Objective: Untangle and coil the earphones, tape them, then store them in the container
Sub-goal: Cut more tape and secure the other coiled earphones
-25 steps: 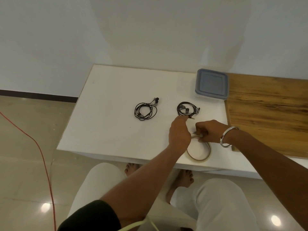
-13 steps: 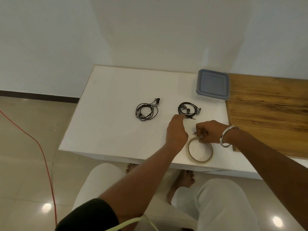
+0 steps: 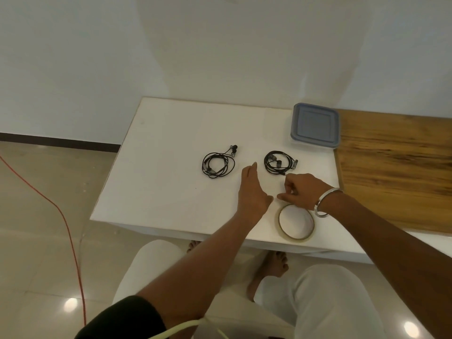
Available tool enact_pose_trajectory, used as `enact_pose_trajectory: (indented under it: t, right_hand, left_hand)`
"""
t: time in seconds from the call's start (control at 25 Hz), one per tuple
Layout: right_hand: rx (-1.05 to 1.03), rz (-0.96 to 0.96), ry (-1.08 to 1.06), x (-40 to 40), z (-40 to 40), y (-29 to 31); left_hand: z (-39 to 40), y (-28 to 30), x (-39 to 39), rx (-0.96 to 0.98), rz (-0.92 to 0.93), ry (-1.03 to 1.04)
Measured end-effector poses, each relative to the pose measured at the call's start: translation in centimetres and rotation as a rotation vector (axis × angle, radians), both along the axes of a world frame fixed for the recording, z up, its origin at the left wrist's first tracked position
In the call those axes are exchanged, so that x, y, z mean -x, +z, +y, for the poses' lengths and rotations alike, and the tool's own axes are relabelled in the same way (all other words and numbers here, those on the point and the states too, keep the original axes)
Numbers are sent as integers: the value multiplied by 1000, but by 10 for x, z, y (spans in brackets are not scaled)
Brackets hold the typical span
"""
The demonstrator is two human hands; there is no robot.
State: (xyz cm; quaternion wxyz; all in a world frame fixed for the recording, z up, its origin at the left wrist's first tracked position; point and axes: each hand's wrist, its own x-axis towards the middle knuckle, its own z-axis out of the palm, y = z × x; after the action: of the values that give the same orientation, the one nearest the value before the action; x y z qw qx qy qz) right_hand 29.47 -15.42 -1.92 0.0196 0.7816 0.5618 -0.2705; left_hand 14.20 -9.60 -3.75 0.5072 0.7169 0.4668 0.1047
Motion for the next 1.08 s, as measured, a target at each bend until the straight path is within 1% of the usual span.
enact_pose_trajectory:
  t: [0.12, 0.24, 0.32, 0.36, 0.44, 0.48, 0.56, 0.64, 0.72, 0.88, 1.08]
  right_hand:
    - [61, -5, 7, 9, 13, -4]
    - [50, 10, 20, 6, 24, -1]
    - [-40, 21, -28, 10, 31, 0]
    - [-136, 54, -78, 16, 35, 0]
    - [-349, 203, -249, 30, 43, -1]
    - [-415, 310, -354, 37, 48, 0]
    - [-438, 530, -526, 49, 59, 2]
    - [-388, 673, -596, 58, 70, 4]
    - [-360, 719, -568, 64, 79, 5]
    - [-417, 709, -474, 74, 92, 5]
    - [-513, 766, -487, 78, 100, 6]
  left_hand:
    - [4, 4, 10, -43, -18, -35]
    - [12, 8, 22, -70, -106, -39]
    - [15, 12, 29, -33, -189, -10]
    - [18, 13, 33, 2, -234, 19]
    - [24, 15, 39, 69, -310, 77]
    - [28, 16, 42, 93, -326, 91]
    - [36, 19, 49, 115, -325, 98]
    - [44, 20, 55, 115, -322, 94]
    - [52, 19, 60, 98, -322, 72]
    - [63, 22, 67, 66, -321, 36]
    - [69, 21, 75, 29, -336, 49]
